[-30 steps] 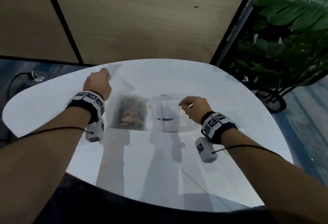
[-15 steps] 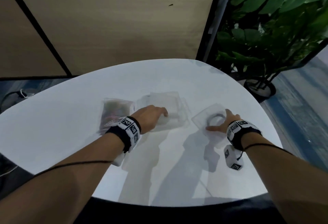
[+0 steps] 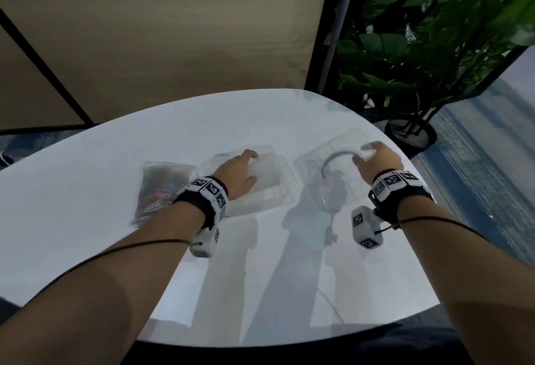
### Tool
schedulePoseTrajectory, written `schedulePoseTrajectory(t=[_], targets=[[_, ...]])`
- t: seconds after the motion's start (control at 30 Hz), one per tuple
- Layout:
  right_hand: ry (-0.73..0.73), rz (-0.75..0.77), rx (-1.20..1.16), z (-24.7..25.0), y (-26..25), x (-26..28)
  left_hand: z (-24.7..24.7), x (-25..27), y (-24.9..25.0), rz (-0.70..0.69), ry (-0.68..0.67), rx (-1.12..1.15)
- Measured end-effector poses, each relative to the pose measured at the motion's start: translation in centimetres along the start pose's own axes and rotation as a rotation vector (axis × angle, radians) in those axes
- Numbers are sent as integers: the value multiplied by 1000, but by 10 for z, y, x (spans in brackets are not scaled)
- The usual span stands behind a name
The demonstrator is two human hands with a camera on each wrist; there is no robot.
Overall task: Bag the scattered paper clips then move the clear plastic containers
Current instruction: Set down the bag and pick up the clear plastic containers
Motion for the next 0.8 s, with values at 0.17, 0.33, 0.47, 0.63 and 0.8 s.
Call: schedulePoseTrajectory(t=[0.17, 0.33, 0.47, 0.63, 0.8], targets=[[202, 211, -381, 23, -56, 8, -12, -9, -3, -38, -27, -418], [-116, 130, -812, -21, -98, 15, 10, 1, -2, -79, -17, -412], [-319, 75, -820, -69, -117, 28, 69, 13, -32, 80, 179, -46], [-455, 23, -746, -117, -123, 47, 84, 43, -79, 313, 195, 168], [-483, -83, -753, -146, -117, 54, 64, 53, -91, 356, 42, 283]])
Point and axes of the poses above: each hand's wrist, its own x-axis away from the middle knuckle, its own z-axis out of the back of the hand, y = z × x, the point moved 7 cm from there along -x, towards the middle knuckle, and after that the axes turned 7 degrees about -x, right-handed, at the moved point
